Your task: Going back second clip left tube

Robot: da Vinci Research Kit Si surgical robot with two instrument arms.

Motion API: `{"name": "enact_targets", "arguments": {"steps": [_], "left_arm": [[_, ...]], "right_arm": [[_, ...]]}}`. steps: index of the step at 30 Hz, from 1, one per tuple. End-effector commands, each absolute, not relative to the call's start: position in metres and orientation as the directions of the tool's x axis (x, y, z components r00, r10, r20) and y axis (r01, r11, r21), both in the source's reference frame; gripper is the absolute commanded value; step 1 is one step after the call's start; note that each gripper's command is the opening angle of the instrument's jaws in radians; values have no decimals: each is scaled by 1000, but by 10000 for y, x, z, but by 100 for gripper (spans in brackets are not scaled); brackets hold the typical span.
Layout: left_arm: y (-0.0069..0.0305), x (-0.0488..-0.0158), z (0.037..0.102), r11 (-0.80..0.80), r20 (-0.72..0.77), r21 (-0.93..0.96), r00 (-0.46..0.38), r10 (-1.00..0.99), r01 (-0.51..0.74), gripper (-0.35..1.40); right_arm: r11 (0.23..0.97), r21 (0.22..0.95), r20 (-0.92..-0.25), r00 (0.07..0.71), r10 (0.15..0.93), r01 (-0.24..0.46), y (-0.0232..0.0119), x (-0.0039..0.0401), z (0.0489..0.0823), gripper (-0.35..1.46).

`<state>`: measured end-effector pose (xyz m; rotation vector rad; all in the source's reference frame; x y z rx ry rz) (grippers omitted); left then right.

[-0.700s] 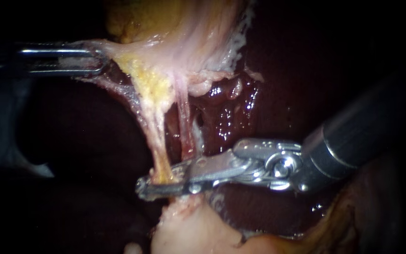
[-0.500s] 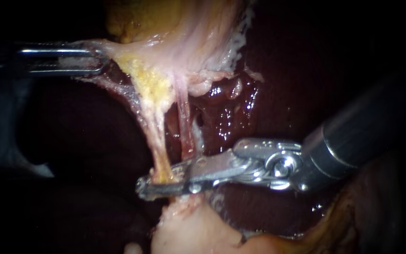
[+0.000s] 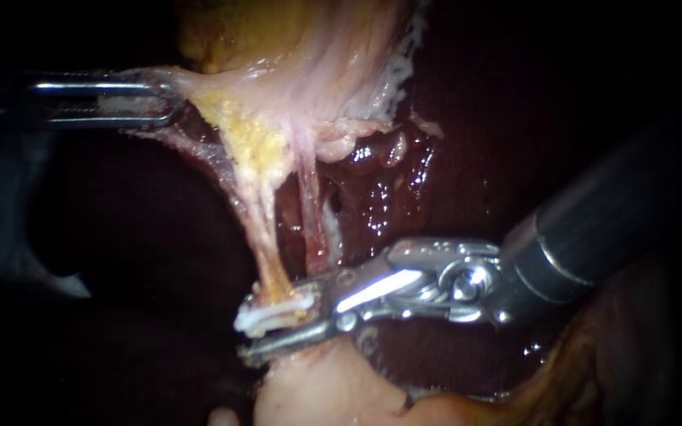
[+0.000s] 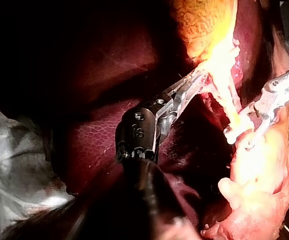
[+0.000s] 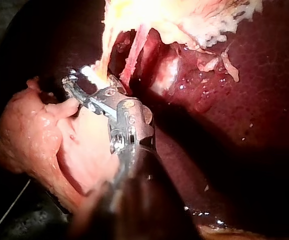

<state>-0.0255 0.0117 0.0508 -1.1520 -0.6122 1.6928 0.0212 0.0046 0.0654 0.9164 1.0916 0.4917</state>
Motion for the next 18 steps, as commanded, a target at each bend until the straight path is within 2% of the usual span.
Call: {"name": "enact_targets", "arguments": {"steps": [1,5,9,18], "left_arm": [[117,-255,508,-411,-414,-803,-90,906,-431,-35],[117,-255,508,-411,-414,-803,-90,906,-431,-35],[116,-255,508,-411,-414,-803,-90,906,-431,-35],[116,-255,507,-411,-414,-803,-90,906,-431,-35]], "right_arm": [[576,813,-556,402,727,83,46,213,654,50],[678,732,-645,375,666,56,49,211,657,50],[763,646,-713,382,588,29,54,208,660,50],[873,486,-811,390,436,35,60,184,657,50]]}}
